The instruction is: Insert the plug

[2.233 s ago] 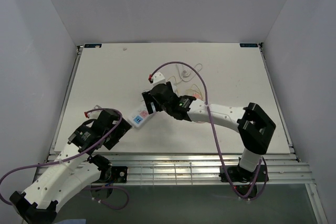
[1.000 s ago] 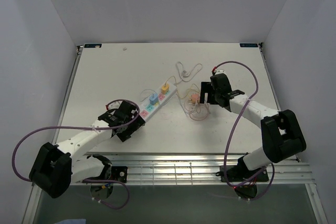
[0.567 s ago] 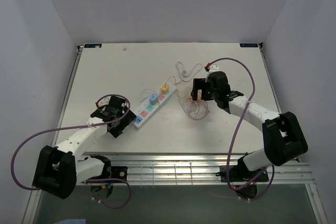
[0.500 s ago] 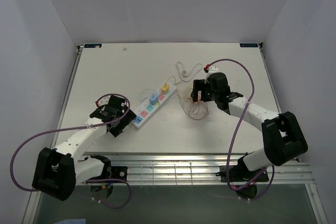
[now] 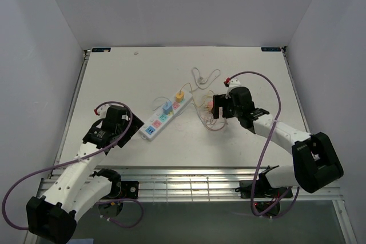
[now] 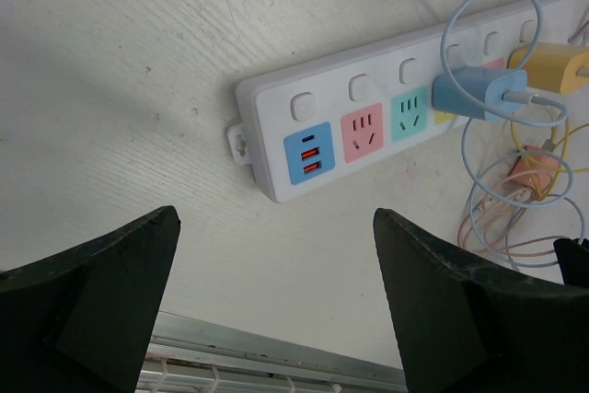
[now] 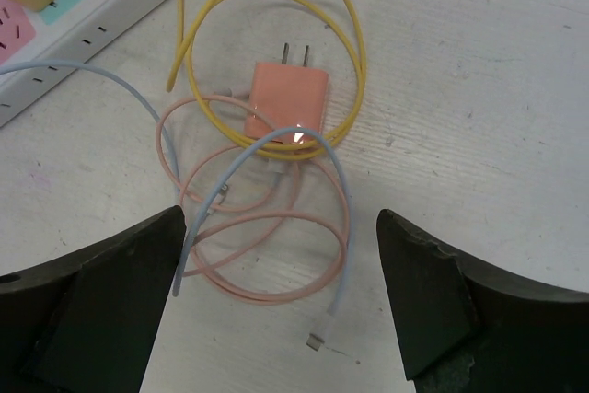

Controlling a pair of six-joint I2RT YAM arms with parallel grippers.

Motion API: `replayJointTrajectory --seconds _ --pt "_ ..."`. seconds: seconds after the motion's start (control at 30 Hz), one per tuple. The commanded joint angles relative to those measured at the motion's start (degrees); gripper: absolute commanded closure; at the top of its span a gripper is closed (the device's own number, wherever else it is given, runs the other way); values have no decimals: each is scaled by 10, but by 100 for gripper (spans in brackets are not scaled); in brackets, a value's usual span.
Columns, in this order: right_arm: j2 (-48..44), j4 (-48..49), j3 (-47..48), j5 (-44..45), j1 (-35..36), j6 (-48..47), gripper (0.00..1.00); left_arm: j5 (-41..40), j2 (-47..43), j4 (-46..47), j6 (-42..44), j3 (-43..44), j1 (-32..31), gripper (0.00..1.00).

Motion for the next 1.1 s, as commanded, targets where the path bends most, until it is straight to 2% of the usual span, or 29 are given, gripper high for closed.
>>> replayJointTrajectory --seconds 0.0,0.13,0.2,0.27,0.5,0.67,0.73,0.77,0.8,0.87,0.9,1.07 --pt "-46 20 -19 -2 2 -18 10 7 -15 -20 7 12 3 2" --pt "-103 39 -65 -26 -1 -90 9 27 -10 -18 18 11 3 2" --pt "-118 47 -79 -76 -10 -113 8 31 -6 -18 19 11 2 2" --pt "-128 56 -91 -87 -14 -115 7 34 -4 -18 20 12 2 2" --pt "-58 82 -69 -58 -34 -140 9 29 -12 -20 23 16 3 2" --pt "37 83 -14 -50 -40 -150 24 24 -19 -27 27 19 3 2" --pt "54 90 0 -50 -40 -150 37 19 -23 -31 27 21 3 2" --pt "56 95 1 -50 -40 -148 46 18 -25 -33 27 22 3 2" --pt "56 98 3 -55 -40 -147 62 17 -26 -34 27 23 3 2" --pt "43 97 2 -57 -40 -144 76 16 -28 -35 28 24 2 2" --pt "35 93 3 -57 -40 -143 92 16 -30 -35 28 24 2 2" --pt "-57 30 18 -1 -39 -147 92 23 -31 -35 27 28 3 2"
